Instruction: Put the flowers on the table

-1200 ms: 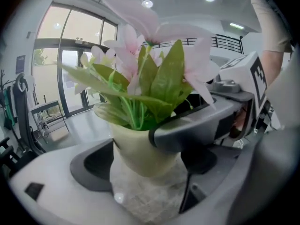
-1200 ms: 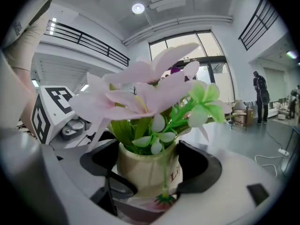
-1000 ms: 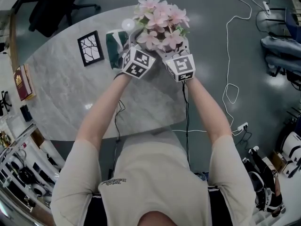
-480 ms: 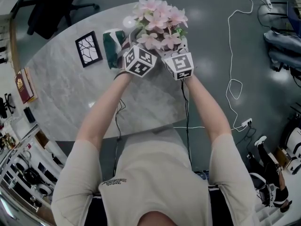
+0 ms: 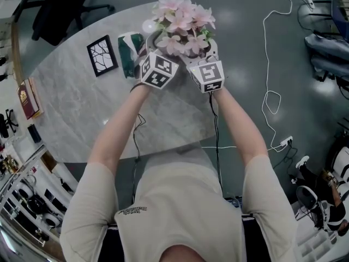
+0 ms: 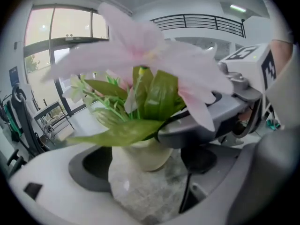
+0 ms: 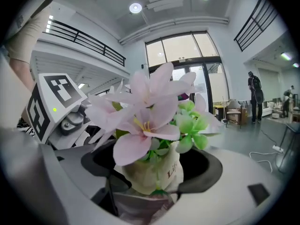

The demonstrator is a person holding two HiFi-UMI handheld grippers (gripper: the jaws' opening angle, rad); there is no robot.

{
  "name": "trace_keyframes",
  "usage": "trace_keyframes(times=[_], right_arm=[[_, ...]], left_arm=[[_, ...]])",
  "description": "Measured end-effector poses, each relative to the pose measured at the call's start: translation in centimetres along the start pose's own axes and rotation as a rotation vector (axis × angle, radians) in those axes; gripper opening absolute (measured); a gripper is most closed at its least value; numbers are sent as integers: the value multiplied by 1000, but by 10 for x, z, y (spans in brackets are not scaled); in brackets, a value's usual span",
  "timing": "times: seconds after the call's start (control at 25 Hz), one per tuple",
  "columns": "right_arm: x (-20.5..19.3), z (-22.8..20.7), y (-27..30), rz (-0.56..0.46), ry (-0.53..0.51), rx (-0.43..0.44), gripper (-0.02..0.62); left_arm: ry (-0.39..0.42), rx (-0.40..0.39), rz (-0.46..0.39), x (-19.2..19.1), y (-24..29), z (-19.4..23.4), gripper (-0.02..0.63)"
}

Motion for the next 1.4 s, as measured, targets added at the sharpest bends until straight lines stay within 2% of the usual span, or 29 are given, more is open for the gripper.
trace_keyframes(times=[0.24,0.44,0.76,1.0,1.16,1.28,1.4], right_arm=[[6,0,-22,8,-3,-25,394],[18,4,-47,7,-12,-35,394],[46,21,-92,-37,-26,-63,394],[81,41,-132,-81,-49,-101,394],[111,57,-165,-131,-103,-145,391],[130,67,-187,-169,-90,-146,292],[149,76,-206,-196,-106,-143,259]], left_arm=[[-79,-6,-35,-1,-22,2,437],[-85,4,-64,2,-48,0,437],[-137,6,-135,8,-103,-9,437],[-143,12,-229,24,-161,-17,437],[-67,38,-281,37,-203,-28,437],[-53,32,-320,44,-233,-36,435],[-53,48,-351,48,-265,-40,400]])
Point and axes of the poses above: the fingertips, and each gripper's own axes: y forward along the fingers, z to its left, x out of its top, the point moved 8 cm from there along -y, backward along the fingers, and after that the axes turned 14 degrees about z, right-handed, at the moved point
